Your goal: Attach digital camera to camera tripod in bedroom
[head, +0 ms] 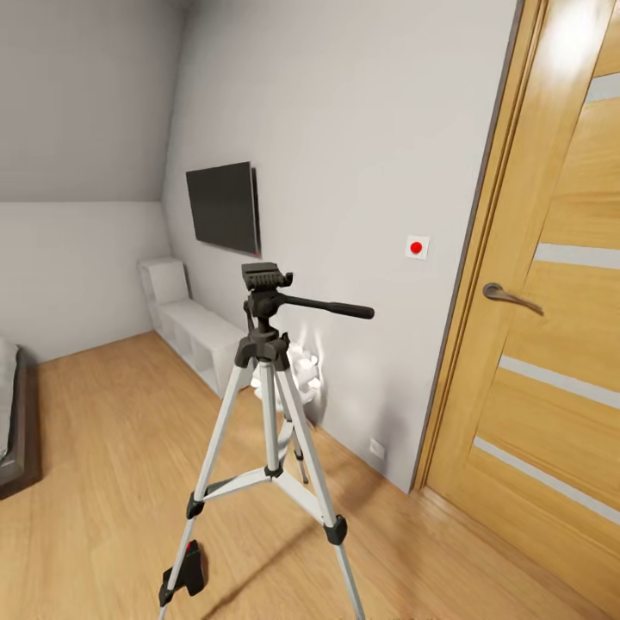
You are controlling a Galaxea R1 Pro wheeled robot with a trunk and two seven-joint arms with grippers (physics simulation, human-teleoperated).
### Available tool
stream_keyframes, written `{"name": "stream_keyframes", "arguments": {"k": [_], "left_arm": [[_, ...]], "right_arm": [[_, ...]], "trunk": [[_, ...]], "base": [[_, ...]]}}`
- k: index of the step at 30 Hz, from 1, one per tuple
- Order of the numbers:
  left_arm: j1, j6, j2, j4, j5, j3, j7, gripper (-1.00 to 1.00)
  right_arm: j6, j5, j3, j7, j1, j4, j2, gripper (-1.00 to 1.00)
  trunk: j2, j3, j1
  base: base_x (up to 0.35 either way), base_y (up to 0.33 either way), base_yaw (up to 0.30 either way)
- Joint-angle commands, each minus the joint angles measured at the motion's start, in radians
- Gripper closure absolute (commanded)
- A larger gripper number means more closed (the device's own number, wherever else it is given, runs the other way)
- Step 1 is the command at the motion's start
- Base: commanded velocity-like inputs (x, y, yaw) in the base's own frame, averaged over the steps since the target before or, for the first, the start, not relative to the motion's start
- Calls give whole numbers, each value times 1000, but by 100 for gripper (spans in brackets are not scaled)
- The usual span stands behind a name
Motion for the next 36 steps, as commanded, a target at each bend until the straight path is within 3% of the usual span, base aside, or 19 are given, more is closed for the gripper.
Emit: {"name": "stream_keyframes", "arguments": {"k": [1, 36], "left_arm": [[0, -2, 0, -1, -3, 5, 3, -100], [0, -2, 0, -2, -1, 5, 3, -100]], "right_arm": [[0, 10, 0, -1, 0, -1, 0, -100], [4, 11, 0, 4, 0, -1, -2, -100]], "trunk": [[0, -1, 0], [0, -1, 0]], "base": [[-31, -21, 17], [-98, 69, 3]]}}
